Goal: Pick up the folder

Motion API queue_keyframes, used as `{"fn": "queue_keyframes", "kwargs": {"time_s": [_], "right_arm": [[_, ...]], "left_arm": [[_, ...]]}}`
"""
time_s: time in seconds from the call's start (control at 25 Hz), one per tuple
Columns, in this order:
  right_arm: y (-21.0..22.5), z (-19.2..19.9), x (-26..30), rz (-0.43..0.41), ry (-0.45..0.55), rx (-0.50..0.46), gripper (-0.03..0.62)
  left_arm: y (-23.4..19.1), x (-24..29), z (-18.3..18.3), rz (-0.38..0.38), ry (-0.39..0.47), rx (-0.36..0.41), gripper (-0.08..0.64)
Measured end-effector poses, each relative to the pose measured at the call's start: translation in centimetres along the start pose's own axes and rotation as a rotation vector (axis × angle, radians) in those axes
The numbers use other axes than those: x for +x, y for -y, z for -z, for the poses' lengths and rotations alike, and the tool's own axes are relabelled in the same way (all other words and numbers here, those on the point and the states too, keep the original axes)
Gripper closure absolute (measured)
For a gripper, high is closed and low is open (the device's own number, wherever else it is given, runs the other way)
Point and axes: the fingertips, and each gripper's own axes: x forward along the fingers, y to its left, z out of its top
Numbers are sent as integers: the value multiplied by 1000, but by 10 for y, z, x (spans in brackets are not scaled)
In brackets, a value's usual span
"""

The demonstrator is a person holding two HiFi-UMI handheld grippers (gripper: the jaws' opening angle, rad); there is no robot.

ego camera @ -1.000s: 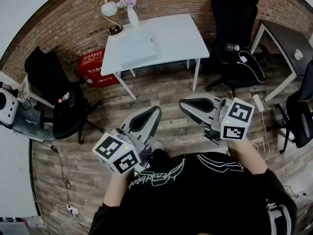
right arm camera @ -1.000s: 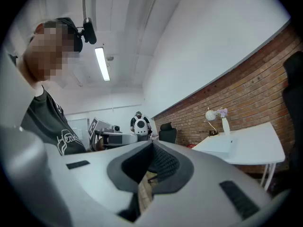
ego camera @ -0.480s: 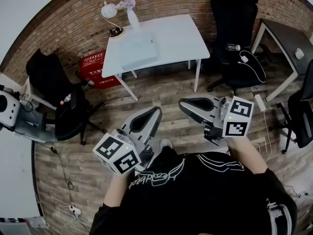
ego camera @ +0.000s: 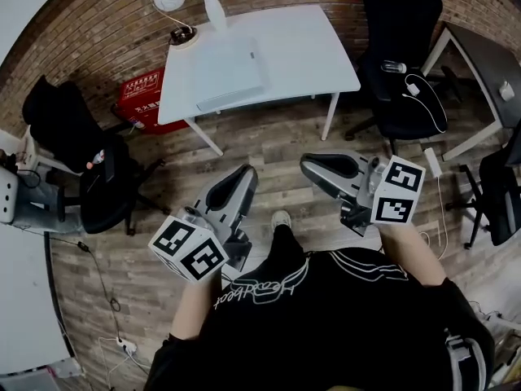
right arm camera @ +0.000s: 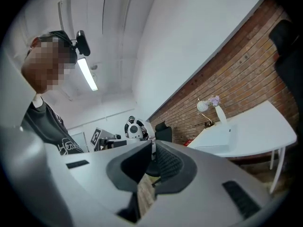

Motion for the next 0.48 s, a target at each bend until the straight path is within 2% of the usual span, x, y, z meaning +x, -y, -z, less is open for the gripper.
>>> {"fn": "queue_keyframes", "kwargs": {"time_s": [0.32, 0.4, 0.48], "right_arm": [[115, -23, 74, 99, 5, 61, 591], [140, -31, 93, 112, 1, 58, 591], [159, -38, 109, 124, -4, 58, 577]], "left_arm": [[-133, 45, -31, -61, -35, -27, 552], [-172, 52, -42, -73, -36, -63, 544], [-205, 57, -51, -72, -36, -119, 489]]}}
